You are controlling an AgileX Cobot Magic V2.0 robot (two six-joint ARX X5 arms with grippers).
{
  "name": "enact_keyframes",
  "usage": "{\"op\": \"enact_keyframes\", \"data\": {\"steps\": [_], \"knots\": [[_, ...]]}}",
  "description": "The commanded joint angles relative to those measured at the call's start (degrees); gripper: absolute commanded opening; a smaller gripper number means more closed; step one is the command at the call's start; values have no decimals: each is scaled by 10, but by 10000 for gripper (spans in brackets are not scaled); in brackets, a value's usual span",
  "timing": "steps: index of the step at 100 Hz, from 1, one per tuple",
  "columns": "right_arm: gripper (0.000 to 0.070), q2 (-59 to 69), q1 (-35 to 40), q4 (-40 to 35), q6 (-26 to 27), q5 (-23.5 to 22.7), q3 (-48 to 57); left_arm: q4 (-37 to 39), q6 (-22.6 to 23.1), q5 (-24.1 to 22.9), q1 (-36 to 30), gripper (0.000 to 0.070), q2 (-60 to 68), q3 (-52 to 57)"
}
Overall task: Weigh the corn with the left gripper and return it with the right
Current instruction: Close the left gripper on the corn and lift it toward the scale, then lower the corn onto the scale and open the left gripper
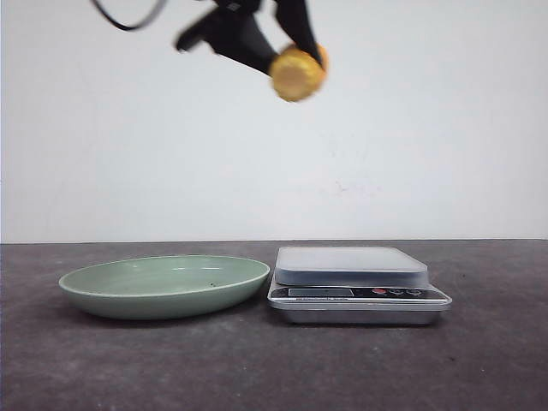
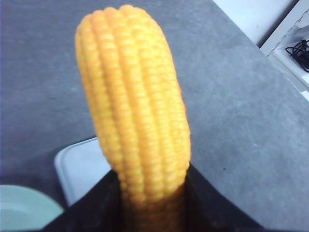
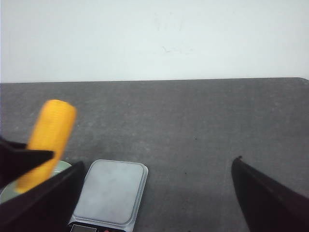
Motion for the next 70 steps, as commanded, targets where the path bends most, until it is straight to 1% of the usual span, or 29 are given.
{"op": "enact_keyframes", "data": {"steps": [1, 13, 30, 36, 42, 70], "knots": [[617, 3, 2, 5, -1, 0, 10, 0, -30, -6, -11, 12, 39, 25], [617, 3, 2, 5, 4, 0, 10, -18, -39, -14, -16, 12, 101, 60], [617, 3, 2, 3, 5, 0, 10, -30, -54, -17, -16, 12, 159, 75], [617, 3, 2, 3, 9, 0, 10, -27, -59, -17, -16, 14, 171, 75], [617, 3, 2, 3, 9, 0, 10, -22, -61, -16, -16, 33, 182, 75], [617, 2, 2, 0, 9, 0, 10, -18, -62, -19, -19, 28, 207, 75]]}}
